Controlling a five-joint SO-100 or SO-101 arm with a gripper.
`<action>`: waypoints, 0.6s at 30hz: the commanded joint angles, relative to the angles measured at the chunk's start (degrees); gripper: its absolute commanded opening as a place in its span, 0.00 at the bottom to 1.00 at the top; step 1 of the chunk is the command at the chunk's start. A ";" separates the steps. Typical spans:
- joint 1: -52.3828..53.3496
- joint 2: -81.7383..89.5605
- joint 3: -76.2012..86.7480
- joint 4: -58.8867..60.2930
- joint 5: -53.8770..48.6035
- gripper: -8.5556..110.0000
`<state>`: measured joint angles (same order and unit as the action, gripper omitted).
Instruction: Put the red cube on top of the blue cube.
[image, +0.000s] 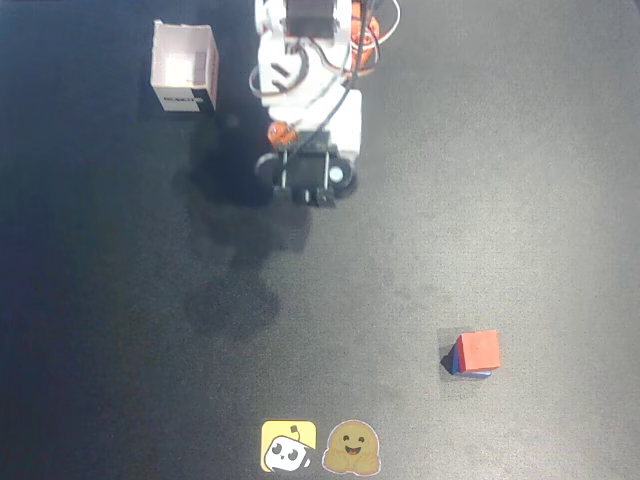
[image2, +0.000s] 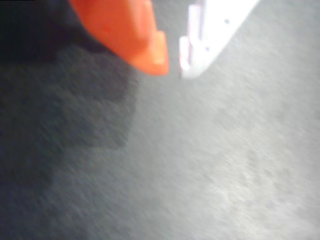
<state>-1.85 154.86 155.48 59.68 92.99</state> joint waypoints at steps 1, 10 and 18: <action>0.62 5.98 1.76 1.23 -0.97 0.07; 1.23 18.46 7.21 7.12 -2.81 0.07; 2.46 22.32 9.05 9.58 -6.94 0.07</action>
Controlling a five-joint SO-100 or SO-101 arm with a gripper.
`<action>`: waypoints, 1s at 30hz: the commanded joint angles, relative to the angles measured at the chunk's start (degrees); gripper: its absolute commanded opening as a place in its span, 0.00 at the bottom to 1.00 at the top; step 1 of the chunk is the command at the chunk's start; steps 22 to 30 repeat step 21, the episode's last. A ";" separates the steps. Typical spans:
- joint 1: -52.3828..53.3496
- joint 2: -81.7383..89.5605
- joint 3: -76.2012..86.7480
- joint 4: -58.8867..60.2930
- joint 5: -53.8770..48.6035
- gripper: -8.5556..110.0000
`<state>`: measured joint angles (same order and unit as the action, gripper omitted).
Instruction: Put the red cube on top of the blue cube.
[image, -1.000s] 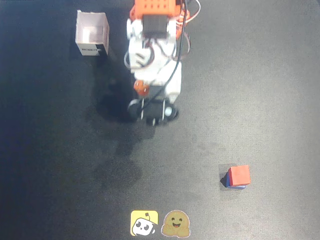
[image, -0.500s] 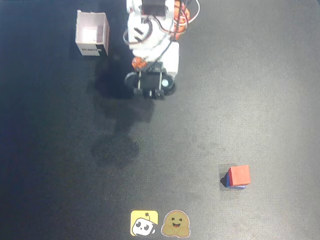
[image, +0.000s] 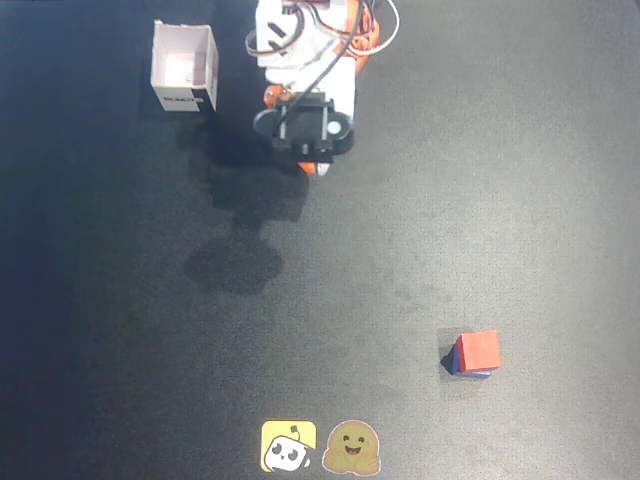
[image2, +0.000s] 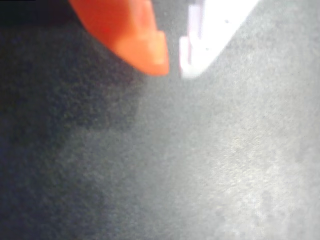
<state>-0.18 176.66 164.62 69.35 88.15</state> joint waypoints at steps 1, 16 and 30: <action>0.97 0.53 -0.09 -0.09 -3.25 0.07; 0.62 0.53 0.00 2.81 -8.96 0.07; 0.62 0.53 0.00 2.81 -8.96 0.08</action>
